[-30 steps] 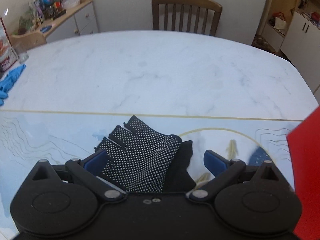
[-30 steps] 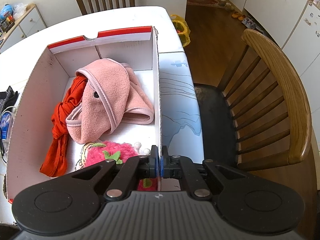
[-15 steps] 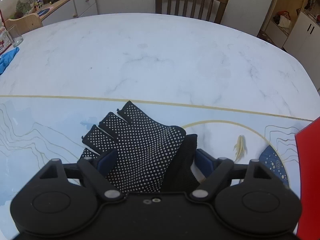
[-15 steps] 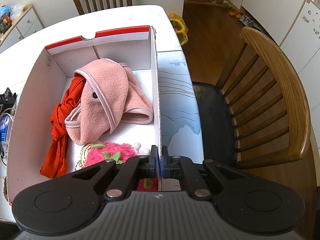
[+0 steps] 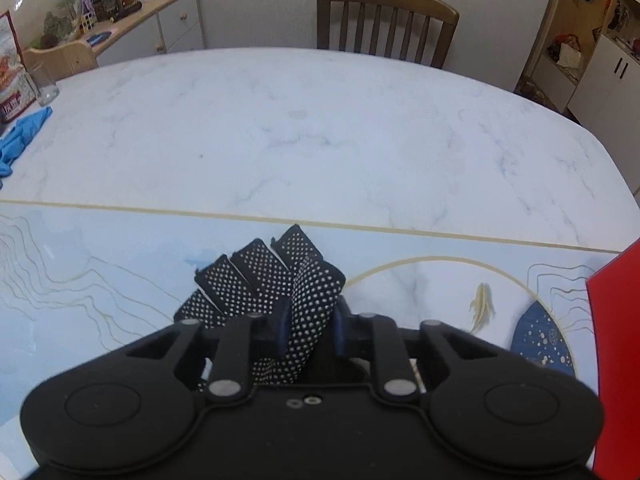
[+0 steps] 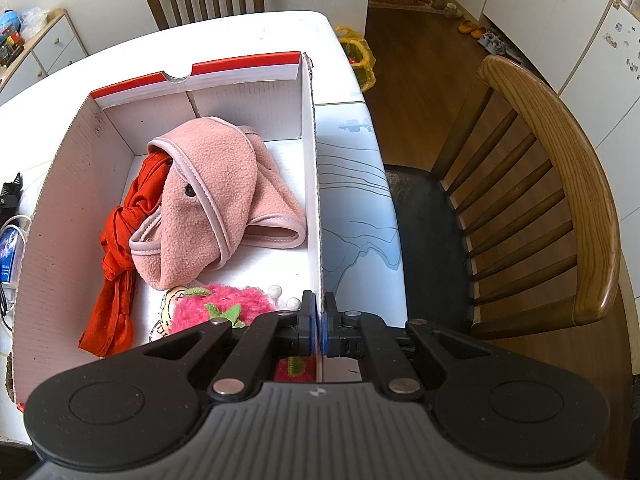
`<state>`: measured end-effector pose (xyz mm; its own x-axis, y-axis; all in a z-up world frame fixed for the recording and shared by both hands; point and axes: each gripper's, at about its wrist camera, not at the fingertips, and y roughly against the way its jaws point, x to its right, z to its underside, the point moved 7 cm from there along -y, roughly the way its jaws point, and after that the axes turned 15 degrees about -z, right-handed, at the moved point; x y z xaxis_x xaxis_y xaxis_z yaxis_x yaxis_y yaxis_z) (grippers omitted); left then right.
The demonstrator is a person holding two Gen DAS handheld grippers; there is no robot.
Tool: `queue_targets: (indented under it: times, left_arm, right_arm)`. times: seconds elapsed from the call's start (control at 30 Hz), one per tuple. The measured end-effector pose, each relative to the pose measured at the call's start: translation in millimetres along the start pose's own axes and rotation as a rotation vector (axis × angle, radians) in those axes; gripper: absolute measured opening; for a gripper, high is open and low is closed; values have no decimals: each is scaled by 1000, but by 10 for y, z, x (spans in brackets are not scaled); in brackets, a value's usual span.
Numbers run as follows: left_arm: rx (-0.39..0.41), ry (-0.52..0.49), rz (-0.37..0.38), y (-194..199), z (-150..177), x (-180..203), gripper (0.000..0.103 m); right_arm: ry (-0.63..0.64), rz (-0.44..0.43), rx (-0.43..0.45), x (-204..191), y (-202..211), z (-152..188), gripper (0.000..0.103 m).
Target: Organize objects
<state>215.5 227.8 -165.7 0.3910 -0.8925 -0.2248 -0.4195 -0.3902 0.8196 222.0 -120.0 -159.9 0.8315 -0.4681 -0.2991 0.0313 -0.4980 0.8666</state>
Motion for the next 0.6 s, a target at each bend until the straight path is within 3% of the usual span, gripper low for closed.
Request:
queue_targets:
  times: [0.23, 0.6]
  left_arm:
    - [35, -12, -23, 244, 3, -99, 14]
    - [139, -48, 72, 947, -117, -14, 14]
  right_arm:
    - [9, 1, 4, -12, 7, 3, 3]
    - [18, -3, 12, -27, 20, 17, 3]
